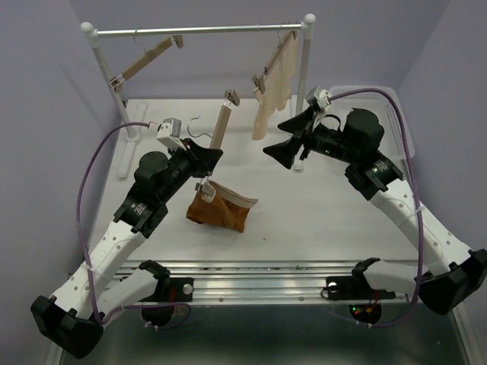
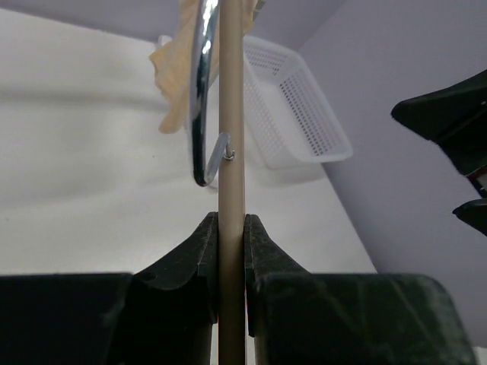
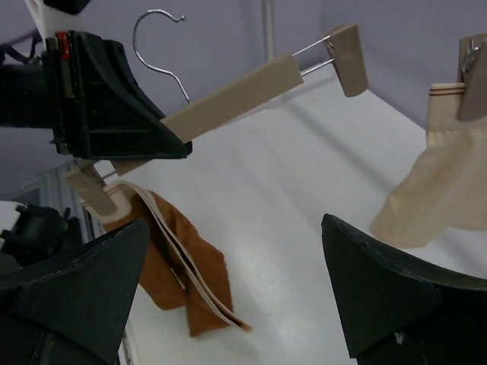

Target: Remove the underwear clipped to the hanger

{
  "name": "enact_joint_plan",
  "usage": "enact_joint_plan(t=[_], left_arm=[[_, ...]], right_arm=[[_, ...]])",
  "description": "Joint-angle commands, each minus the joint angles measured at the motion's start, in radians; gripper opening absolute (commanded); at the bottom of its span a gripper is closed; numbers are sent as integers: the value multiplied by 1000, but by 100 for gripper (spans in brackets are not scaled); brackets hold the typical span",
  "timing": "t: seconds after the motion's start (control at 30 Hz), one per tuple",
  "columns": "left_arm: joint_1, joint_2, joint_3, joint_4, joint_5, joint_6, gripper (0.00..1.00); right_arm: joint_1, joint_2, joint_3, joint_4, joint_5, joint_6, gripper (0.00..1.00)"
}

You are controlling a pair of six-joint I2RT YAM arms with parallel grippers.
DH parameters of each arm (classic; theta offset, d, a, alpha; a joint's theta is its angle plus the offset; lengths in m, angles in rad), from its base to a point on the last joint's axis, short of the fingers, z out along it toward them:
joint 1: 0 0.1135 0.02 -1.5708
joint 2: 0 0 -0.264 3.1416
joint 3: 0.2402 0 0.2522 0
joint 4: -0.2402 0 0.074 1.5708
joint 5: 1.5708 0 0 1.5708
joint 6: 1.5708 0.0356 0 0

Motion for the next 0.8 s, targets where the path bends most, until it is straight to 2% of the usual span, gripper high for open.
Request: enact_joint_plan(t=[0.0,0.03,0.23,0.3,0.63,0.77], left_arm=[[1,8,-5,294,26,-61,0],[-1,17,0,313,43,-64,0],[-1,57,-5,373,155,-77,0],[-1,64,-5,379,203,-69,0],[-2,129,-16,431,336,-114,0],[-2,138,-5,451,369,-109,0]], right_arm=[[3,27,-65,332,4,320,100],[3,38,-77,366,24,415,100],[3,127,-163,679,23,733,100],[3,150,-165,761,21,784,100],[3,280,-120,892,-11,893,100],[3,311,-113,947,3,921,94]])
